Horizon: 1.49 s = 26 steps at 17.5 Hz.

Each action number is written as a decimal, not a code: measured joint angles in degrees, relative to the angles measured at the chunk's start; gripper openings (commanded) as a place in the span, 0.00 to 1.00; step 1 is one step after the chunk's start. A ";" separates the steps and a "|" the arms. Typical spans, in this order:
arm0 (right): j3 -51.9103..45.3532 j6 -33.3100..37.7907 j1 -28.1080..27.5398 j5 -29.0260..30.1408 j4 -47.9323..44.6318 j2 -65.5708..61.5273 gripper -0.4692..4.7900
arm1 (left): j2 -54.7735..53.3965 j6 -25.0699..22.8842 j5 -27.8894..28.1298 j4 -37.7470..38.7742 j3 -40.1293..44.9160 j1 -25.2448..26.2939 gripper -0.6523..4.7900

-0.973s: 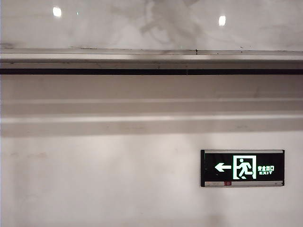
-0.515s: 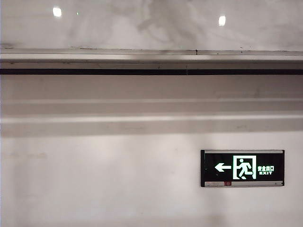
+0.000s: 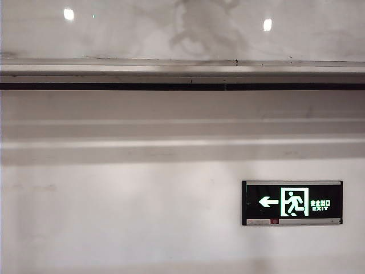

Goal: Take a marker from the whiteboard tray, write "Hi!" on the whiteboard, and then put the marker back vertically into the whiteboard tray.

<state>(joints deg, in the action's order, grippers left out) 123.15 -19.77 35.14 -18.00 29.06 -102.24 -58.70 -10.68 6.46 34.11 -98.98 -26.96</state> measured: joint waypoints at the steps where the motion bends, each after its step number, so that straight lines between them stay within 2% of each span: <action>1: -0.02 0.00 -0.11 0.00 -0.17 -0.20 0.09 | 0.02 0.02 0.00 0.00 0.00 0.00 0.11; 26: 0.07 -0.02 0.15 -2.91 -1.68 -1.60 0.09 | 0.02 0.02 0.00 0.00 0.00 0.00 0.11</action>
<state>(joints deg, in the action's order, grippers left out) 123.22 -19.79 35.29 -20.91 27.38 -103.83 -58.67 -10.66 6.46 34.11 -98.98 -26.96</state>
